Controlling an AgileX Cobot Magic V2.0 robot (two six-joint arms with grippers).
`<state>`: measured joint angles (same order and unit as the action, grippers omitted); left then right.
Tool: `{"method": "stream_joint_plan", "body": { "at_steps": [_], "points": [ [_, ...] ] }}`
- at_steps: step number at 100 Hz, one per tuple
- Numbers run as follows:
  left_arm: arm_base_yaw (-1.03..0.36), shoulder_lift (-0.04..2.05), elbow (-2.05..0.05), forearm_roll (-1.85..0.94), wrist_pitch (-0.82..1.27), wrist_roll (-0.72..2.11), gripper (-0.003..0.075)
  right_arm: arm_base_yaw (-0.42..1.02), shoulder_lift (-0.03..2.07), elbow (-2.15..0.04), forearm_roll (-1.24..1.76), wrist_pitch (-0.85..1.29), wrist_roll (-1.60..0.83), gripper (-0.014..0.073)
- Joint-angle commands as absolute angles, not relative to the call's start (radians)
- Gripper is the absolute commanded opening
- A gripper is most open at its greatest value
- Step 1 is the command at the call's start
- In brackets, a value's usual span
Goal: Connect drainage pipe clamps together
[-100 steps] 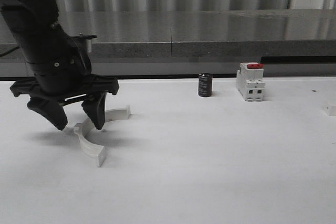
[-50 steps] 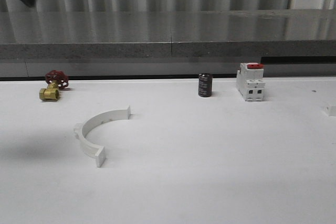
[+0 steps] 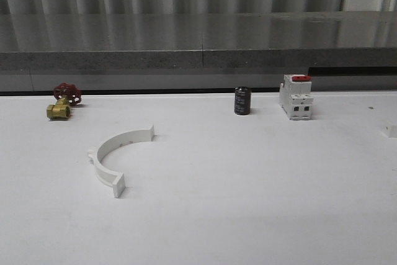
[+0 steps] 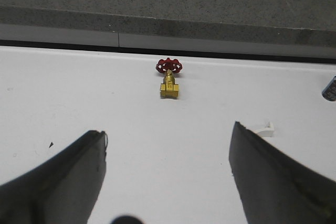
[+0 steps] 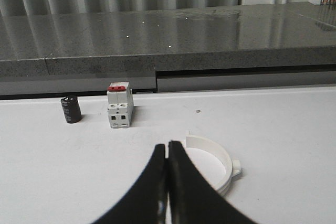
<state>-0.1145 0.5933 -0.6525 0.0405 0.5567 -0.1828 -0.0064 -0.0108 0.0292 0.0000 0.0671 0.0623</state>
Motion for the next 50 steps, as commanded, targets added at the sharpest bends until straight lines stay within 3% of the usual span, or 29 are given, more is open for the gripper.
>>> {"method": "stream_joint_plan", "body": {
  "at_steps": [1, 9, 19, 36, 50],
  "points": [
    [-0.112, 0.506, -0.616, 0.046, 0.488, -0.184, 0.0492, -0.013, -0.030, 0.009, 0.000, -0.025, 0.057, -0.0067],
    [-0.112, 0.419, -0.561, 0.046, 0.488, -0.184, 0.0484, -0.013, -0.030, 0.009, 0.000, -0.031, 0.057, -0.0067],
    [-0.112, 0.343, -0.512, 0.046, 0.488, -0.184, 0.0406, -0.013, -0.030, 0.009, 0.000, -0.068, 0.057, -0.0067],
    [-0.112, 0.273, -0.464, 0.046, 0.488, -0.184, 0.0165, -0.013, -0.026, -0.037, 0.018, -0.094, 0.072, -0.0067],
    [-0.112, 0.269, -0.448, 0.046, 0.486, -0.184, -0.0023, -0.013, 0.043, -0.187, 0.044, 0.088, 0.072, -0.0067]
  ]
}}
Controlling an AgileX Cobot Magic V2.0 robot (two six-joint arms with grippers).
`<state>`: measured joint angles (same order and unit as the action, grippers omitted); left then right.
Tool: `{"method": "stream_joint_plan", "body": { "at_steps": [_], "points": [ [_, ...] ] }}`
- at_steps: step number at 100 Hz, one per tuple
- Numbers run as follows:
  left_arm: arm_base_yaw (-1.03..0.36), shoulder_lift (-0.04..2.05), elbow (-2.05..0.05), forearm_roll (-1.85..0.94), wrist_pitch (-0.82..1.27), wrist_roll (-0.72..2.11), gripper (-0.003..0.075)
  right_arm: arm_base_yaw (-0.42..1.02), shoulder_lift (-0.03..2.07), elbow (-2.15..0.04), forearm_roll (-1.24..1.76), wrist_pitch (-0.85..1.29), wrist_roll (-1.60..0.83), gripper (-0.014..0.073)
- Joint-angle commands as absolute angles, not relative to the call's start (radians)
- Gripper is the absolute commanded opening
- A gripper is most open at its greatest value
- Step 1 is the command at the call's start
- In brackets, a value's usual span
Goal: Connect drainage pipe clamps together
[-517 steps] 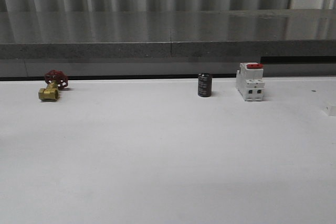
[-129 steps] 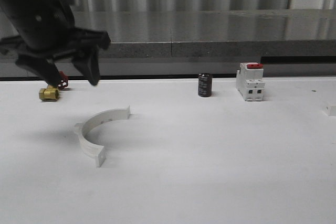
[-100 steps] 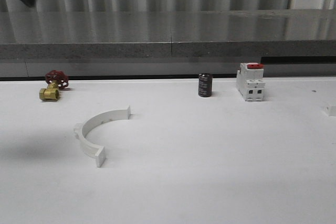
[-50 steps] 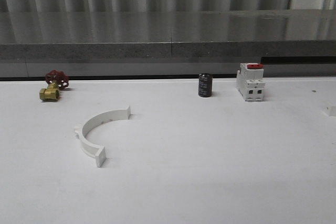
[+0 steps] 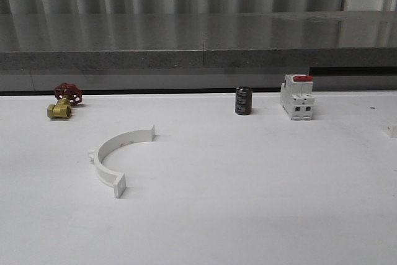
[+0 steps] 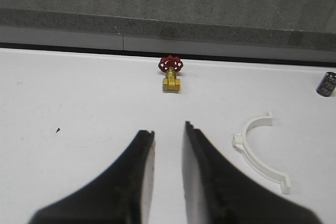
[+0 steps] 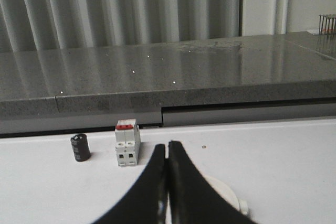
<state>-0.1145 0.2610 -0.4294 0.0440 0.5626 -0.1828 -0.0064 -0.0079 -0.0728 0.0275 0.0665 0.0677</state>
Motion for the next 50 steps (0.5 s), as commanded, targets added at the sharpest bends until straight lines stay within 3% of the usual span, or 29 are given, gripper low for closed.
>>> {"method": "stream_joint_plan", "body": {
  "at_steps": [1, 26, 50],
  "points": [
    [-0.112, 0.269, -0.445, 0.046, 0.486, -0.184, -0.0019, -0.013, 0.049, -0.207, 0.044, 0.116, 0.072, -0.0067],
    [-0.112, 0.269, -0.439, 0.048, 0.488, -0.184, -0.0020, -0.013, 0.409, -0.596, 0.048, 0.633, 0.072, -0.0067],
    [-0.112, 0.269, -0.439, 0.048, 0.488, -0.184, -0.0020, -0.013, 0.685, -0.797, 0.099, 0.745, 0.072, -0.0067]
  ]
}}
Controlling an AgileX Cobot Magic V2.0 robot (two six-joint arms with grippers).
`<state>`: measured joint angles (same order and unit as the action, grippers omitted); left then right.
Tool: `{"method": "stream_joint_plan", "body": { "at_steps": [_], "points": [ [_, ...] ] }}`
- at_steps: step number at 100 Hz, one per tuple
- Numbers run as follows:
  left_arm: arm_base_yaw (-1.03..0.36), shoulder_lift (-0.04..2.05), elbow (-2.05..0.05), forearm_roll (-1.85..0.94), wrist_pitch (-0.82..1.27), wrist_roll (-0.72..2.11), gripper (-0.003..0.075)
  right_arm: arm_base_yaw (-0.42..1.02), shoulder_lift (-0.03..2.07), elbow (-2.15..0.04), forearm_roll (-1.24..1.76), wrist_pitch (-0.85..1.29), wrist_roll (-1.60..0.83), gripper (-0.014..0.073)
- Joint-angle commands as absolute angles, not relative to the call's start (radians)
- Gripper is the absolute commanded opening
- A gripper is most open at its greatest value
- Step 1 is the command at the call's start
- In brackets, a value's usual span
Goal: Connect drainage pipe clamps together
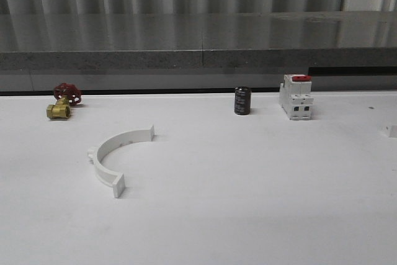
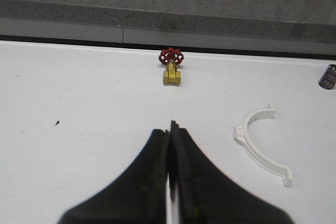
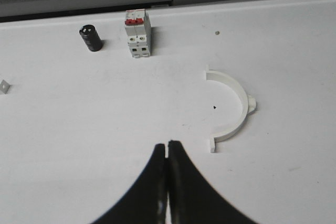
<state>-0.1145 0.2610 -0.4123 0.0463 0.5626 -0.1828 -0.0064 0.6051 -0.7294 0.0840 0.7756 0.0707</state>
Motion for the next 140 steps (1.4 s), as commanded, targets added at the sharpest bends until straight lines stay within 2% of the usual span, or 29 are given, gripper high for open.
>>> {"method": "stream_joint_plan", "body": {
  "at_steps": [1, 9, 16, 23, 35, 40, 45, 70, 100, 140],
  "points": [
    [-0.112, 0.269, -0.439, 0.048, 0.488, -0.184, -0.0020, -0.013, 0.690, -0.798, 0.099, 0.745, 0.072, -0.0067],
    [-0.112, 0.269, -0.439, 0.048, 0.488, -0.184, -0.0020, -0.013, 0.747, -0.802, 0.099, 0.757, 0.071, -0.0055],
    [-0.112, 0.269, -0.439, 0.048, 0.488, -0.184, -0.0020, -0.013, 0.781, -0.802, 0.099, 0.785, 0.071, 0.0013],
    [-0.112, 0.269, -0.439, 0.048, 0.488, -0.184, -0.0020, -0.013, 0.808, -0.802, 0.099, 0.806, 0.071, 0.0147],
    [-0.112, 0.269, -0.439, 0.048, 0.488, -0.184, -0.0020, -0.013, 0.837, -0.802, 0.099, 0.792, 0.071, 0.0442],
    [-0.112, 0.269, -0.439, 0.048, 0.488, -0.184, -0.0020, -0.013, 0.848, -0.802, 0.099, 0.768, 0.070, 0.0526],
    [-0.112, 0.269, -0.439, 0.048, 0.488, -0.184, -0.0020, -0.013, 0.867, -0.809, 0.099, 0.750, 0.070, 0.0568],
    [-0.112, 0.269, -0.439, 0.048, 0.488, -0.184, -0.0020, -0.035, 1.094, -0.939, 0.041, 0.744, 0.049, 0.0570],
    [-0.112, 0.269, -0.439, 0.048, 0.488, -0.184, -0.0020, -0.180, 1.394, -1.068, 0.085, 0.720, -0.118, 0.0570],
    [-0.112, 0.269, -0.439, 0.048, 0.488, -0.184, -0.0020, -0.254, 1.680, -1.101, 0.125, 0.596, -0.246, 0.0570]
  ]
}}
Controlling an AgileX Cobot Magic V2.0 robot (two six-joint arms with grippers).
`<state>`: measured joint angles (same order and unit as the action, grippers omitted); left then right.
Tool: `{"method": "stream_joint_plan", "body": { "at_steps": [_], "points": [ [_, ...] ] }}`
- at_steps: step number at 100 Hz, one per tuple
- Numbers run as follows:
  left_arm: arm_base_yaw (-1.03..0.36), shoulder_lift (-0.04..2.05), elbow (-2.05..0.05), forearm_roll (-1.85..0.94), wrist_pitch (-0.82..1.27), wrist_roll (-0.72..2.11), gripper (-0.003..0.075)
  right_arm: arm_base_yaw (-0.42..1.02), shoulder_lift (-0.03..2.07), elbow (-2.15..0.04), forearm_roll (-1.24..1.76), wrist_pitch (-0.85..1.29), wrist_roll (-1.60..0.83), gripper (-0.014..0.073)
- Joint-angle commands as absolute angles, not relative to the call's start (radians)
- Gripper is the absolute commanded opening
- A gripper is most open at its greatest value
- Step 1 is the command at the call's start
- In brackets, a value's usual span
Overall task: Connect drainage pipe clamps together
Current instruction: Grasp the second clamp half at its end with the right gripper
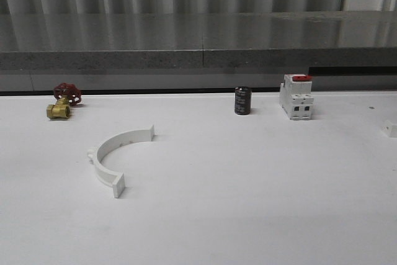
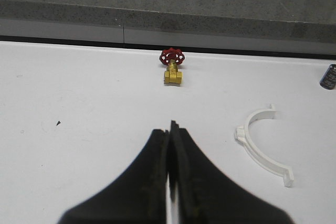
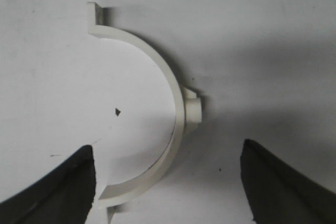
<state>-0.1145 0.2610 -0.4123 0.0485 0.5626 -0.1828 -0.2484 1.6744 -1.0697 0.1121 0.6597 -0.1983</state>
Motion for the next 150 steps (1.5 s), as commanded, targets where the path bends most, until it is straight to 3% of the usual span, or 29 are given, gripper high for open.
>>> {"method": "stream_joint_plan", "body": {
  "at_steps": [1, 57, 67, 84, 96, 126, 150],
  "points": [
    [-0.112, 0.269, -0.439, 0.048, 0.488, -0.184, -0.0020, -0.254, 1.684, -1.101, 0.125, 0.593, -0.248, 0.0570],
    [-0.112, 0.269, -0.439, 0.048, 0.488, -0.184, -0.0020, -0.254, 1.818, -1.109, 0.125, 0.534, -0.255, 0.0520],
    [-0.112, 0.269, -0.439, 0.048, 0.488, -0.184, -0.0020, -0.254, 1.818, -1.109, 0.126, 0.534, -0.253, 0.0382],
    [-0.112, 0.269, -0.439, 0.048, 0.488, -0.184, -0.0020, -0.254, 1.818, -1.111, 0.126, 0.539, -0.252, 0.0053],
    [-0.112, 0.269, -0.439, 0.048, 0.488, -0.184, -0.0020, -0.254, 1.818, -1.111, 0.126, 0.575, -0.252, -0.0063],
    [-0.112, 0.269, -0.439, 0.048, 0.488, -0.184, -0.0020, -0.208, 1.787, -1.202, 0.302, 0.709, -0.223, -0.0066],
    [-0.112, 0.269, -0.439, 0.048, 0.488, -0.184, -0.0020, 0.080, 1.696, -1.210, 0.304, 0.663, -0.017, -0.0055]
  ]
}}
